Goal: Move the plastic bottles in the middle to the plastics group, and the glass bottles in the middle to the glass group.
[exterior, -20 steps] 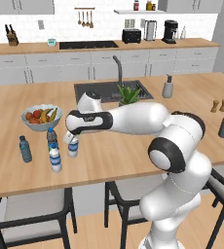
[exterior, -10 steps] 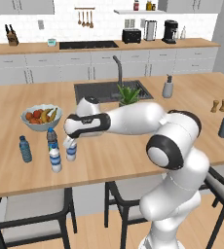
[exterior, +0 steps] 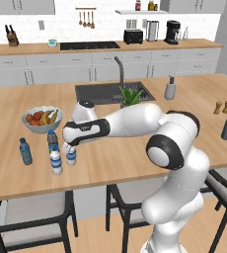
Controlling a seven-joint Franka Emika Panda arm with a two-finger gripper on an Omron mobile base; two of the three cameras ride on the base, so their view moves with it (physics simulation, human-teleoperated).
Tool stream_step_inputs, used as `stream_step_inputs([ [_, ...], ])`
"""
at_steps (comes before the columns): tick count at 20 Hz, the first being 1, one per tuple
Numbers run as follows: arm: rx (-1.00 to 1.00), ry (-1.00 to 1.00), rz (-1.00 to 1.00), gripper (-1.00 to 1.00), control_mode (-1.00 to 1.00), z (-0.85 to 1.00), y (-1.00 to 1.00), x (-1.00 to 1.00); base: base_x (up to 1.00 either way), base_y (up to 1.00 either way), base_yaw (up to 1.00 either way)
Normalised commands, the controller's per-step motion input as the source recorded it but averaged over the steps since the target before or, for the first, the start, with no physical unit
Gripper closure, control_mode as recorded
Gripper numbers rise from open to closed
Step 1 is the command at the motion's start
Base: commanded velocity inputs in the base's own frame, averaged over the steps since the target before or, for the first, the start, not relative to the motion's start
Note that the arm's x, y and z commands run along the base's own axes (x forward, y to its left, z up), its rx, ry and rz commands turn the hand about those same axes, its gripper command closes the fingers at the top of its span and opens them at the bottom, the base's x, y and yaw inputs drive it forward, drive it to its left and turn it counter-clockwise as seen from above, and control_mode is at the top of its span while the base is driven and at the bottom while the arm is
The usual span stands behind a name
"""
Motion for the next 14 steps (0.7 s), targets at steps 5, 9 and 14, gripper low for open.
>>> stream_step_inputs([
  [5,-0.02,0.0,0.03,1.0,-1.0,-0.1,0.12,0.0,0.0,0.0,0.0],
  [9,0.0,0.0,0.05,1.0,-1.0,-0.33,0.02,0.0,0.0,0.0,0.0],
  [14,0.0,0.0,0.03,1.0,-1.0,-0.28,0.0,0.0,0.0,0.0,0.0],
])
